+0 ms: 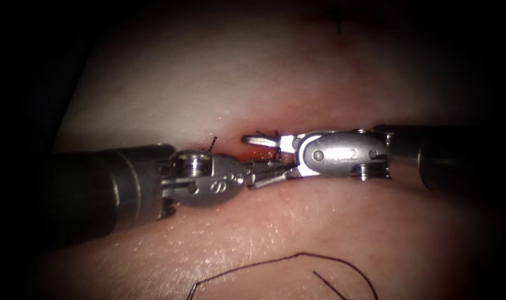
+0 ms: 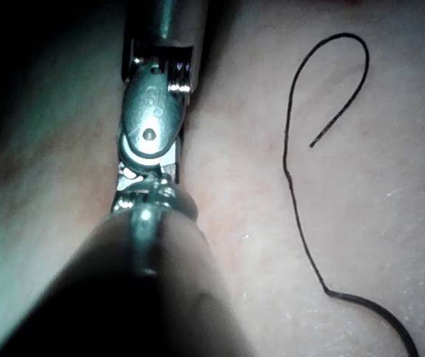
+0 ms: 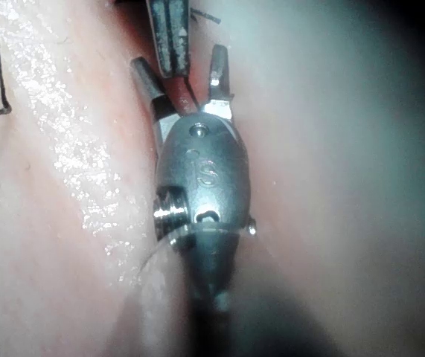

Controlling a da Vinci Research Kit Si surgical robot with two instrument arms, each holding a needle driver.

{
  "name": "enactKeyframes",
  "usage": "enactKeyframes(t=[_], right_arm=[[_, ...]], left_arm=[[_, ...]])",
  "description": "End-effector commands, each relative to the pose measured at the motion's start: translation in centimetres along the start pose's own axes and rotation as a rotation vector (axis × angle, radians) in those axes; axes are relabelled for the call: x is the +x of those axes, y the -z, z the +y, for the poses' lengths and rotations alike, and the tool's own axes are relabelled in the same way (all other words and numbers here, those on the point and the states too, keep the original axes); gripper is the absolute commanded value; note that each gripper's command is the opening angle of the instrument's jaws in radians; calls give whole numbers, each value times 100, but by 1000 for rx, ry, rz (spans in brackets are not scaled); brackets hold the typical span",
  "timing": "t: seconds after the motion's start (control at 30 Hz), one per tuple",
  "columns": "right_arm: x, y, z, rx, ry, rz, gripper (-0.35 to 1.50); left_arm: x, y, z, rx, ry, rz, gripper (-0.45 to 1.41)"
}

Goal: Wound Closure
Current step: Snip with right blade

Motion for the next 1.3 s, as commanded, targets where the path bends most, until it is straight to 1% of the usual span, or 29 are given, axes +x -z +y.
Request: enactKeyframes(t=[0.03, 0.2, 0.33, 0.37, 0.43, 0.5, 0.53, 0.57, 0.6, 0.63, 0.67, 0.7, 0.73, 0.77, 0.87, 0.93, 1.03, 1.17, 1.27, 1.3], right_arm=[[-2, -11, 3, -2, 8, 2, 122], [0, -25, 0, -11, 15, -6, 122], [-1, -25, -3, -14, 18, -2, 119], [-1, -24, -2, -16, 18, 1, 115], [-1, -22, -2, -14, 18, 2, 92], [-1, -20, -5, -11, 20, 3, -2], [-1, -17, -7, -9, 56, 4, -35], [0, -17, -6, -15, 55, 3, -35], [1, -16, -6, -32, 84, -22, -35], [3, -17, -5, -24, 81, -34, -35], [6, -19, -3, -18, 77, -43, 31], [8, -18, -2, -40, 82, -40, 100], [11, -14, -3, -90, 73, -50, 143], [13, -10, -2, -113, 52, -63, 147], [20, 8, -2, -114, 42, -70, 148], [27, 33, 4, -112, 29, -67, 148], [32, 64, 13, -152, 13, -77, 148], [36, 102, 23, -190, -12, -81, 148], [36, 125, 29, -227, -22, -82, 148], [36, 134, 30, -249, -25, -92, 148]], left_arm=[[0, -10, -1, 2, -2, 4, -45], [5, -18, 0, 1, 6, 13, -45], [5, -18, -2, 1, 8, 13, -45], [5, -18, -2, 0, 8, 14, -45], [5, -17, -2, 0, 8, 13, -45], [5, -17, 0, 1, 7, 13, -45], [5, -17, 1, 2, 6, 12, -45], [6, -17, 2, 2, 6, 12, -45], [6, -15, 4, 2, 4, 13, -45], [6, -14, 5, 2, 4, 13, -45], [7, -12, 7, 1, 3, 13, -45], [7, -11, 8, 1, 3, 13, -45], [9, -6, 11, -1, 2, 14, -45], [10, -3, 14, -2, 0, 15, -45], [12, 8, 23, 2, -3, 21, -45], [11, 20, 35, 12, 1, 26, -45], [3, 27, 52, 17, 21, 33, -45], [-13, 28, 74, 9, 64, 66, -45], [-29, 22, 86, 5, 107, 87, -45], [-41, 16, 92, 8, 141, 93, -45]])
